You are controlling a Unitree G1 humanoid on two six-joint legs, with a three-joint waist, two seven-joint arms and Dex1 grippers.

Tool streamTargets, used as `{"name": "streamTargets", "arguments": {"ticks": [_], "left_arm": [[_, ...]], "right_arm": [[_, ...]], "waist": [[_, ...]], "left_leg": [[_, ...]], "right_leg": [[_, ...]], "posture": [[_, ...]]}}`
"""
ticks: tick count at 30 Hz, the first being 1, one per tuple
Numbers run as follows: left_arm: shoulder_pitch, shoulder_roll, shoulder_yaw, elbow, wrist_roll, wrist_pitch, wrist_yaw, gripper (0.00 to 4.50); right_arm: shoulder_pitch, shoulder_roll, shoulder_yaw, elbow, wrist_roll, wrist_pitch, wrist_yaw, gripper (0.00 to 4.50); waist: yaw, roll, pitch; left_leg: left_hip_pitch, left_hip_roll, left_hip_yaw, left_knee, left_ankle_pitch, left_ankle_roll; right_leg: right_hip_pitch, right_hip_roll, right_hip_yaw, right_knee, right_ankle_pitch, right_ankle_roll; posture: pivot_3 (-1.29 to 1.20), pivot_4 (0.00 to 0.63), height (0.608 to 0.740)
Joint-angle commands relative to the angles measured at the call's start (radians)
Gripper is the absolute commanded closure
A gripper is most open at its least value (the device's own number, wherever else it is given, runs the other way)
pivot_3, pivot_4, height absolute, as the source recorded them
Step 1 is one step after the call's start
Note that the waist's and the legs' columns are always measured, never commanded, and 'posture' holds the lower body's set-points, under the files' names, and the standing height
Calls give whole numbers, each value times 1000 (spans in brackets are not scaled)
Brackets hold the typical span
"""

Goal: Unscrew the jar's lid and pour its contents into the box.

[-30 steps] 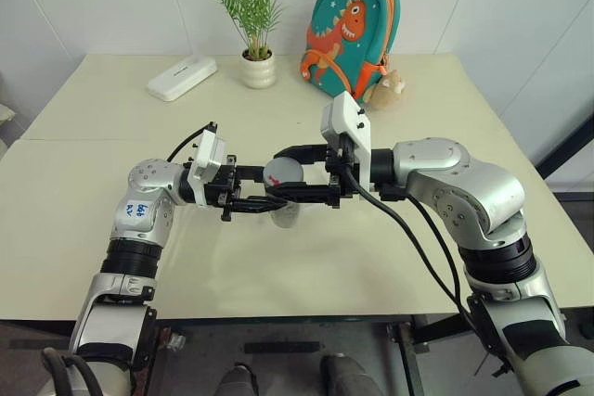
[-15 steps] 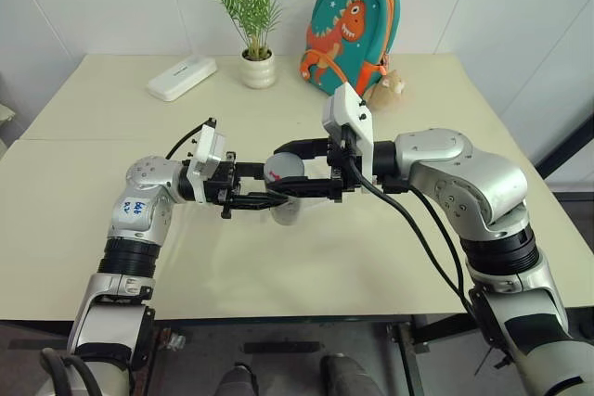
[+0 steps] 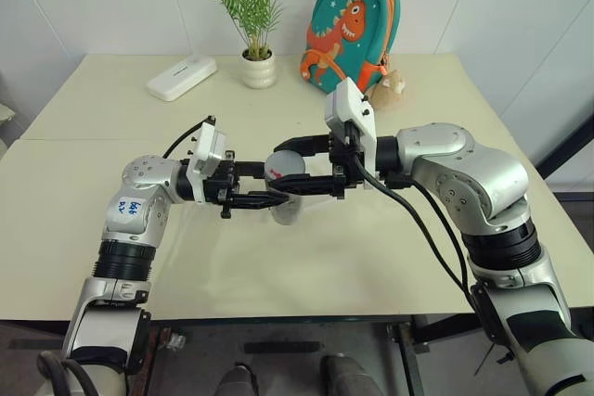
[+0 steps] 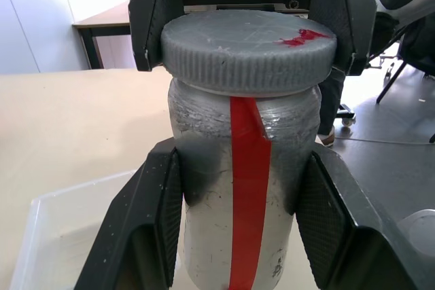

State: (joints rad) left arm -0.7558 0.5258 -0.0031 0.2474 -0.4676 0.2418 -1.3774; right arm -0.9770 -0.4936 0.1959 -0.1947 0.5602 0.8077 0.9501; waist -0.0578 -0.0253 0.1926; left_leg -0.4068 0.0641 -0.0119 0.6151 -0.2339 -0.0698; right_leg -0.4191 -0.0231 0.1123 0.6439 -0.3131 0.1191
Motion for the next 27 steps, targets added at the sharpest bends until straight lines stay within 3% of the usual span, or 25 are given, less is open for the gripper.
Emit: {"name": "streamTargets", "arguments": {"ticks": [1, 16, 27], "left_arm": [[56, 15, -67, -35, 23, 25, -46, 2545], [35, 10, -19, -18, 15, -46, 4, 2545], [-28, 142, 148, 59, 22, -56, 115, 2545]], "right_arm": [[-88, -16, -108, -3, -32, -92, -46, 1520], [-56, -60, -115, 45, -78, -116, -58, 1520], [245, -181, -158, 151, -282, -103, -266, 1520]], "waist": [[-1, 0, 0], [2, 2, 2], [0, 1, 2]], "left_leg": [[0, 0, 0, 0, 0, 0], [0, 1, 0, 0, 0, 0], [0, 0, 2, -1, 0, 0]], "right_leg": [[0, 0, 0, 0, 0, 0], [0, 0, 0, 0, -1, -1], [-2, 0, 2, 1, -1, -1]], "posture": [[0, 150, 740], [0, 150, 740], [0, 150, 740]]}}
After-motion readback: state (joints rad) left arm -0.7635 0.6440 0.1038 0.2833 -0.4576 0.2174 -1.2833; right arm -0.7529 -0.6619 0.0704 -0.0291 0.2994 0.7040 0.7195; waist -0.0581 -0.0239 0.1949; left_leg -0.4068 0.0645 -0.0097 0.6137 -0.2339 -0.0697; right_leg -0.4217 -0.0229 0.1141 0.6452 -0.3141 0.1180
